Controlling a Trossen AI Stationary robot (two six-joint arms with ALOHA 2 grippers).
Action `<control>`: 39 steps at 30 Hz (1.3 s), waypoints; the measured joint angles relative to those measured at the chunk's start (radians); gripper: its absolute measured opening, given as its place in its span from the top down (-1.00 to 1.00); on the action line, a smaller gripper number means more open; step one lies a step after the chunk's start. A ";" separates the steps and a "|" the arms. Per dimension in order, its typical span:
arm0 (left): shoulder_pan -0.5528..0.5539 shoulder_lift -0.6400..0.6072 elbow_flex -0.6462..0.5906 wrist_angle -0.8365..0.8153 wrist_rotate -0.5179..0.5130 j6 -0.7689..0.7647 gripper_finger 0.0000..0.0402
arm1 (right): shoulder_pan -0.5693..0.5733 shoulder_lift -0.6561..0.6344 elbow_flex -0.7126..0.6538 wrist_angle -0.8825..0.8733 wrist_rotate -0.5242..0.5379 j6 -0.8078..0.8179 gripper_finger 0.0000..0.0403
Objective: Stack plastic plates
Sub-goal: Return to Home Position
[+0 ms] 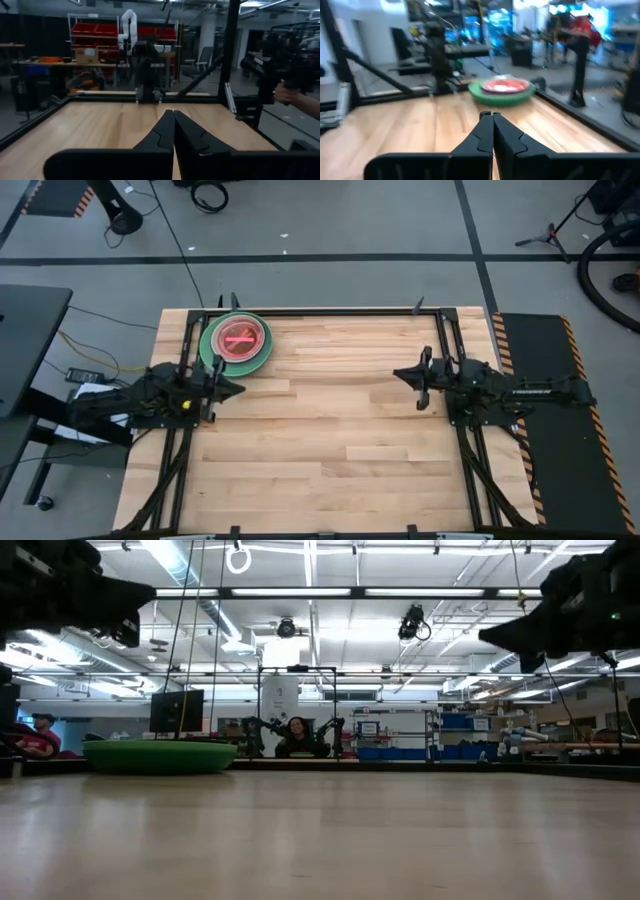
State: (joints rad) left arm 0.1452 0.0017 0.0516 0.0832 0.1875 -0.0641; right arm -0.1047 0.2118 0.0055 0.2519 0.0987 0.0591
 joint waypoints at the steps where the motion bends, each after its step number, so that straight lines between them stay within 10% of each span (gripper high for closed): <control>1: -0.003 0.000 -0.026 0.031 0.001 0.002 0.96 | 0.007 -0.021 0.000 -0.002 -0.020 -0.014 0.96; 9: -0.010 0.009 -0.043 0.010 -0.083 0.004 0.96 | 0.032 -0.082 0.000 -0.006 -0.288 -0.045 0.96; 24: -0.283 0.011 -0.044 0.004 -0.199 0.009 0.98 | -0.102 -0.171 0.025 -0.279 -0.184 0.091 0.97; 39: -0.290 0.011 -0.044 -0.003 -0.175 -0.028 0.96 | -0.091 -0.117 0.001 -0.226 -0.079 0.141 0.96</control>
State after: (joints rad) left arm -0.1444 0.0128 0.0071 0.0806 0.0120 -0.0925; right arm -0.1960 0.0946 0.0063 0.0261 0.0197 0.1999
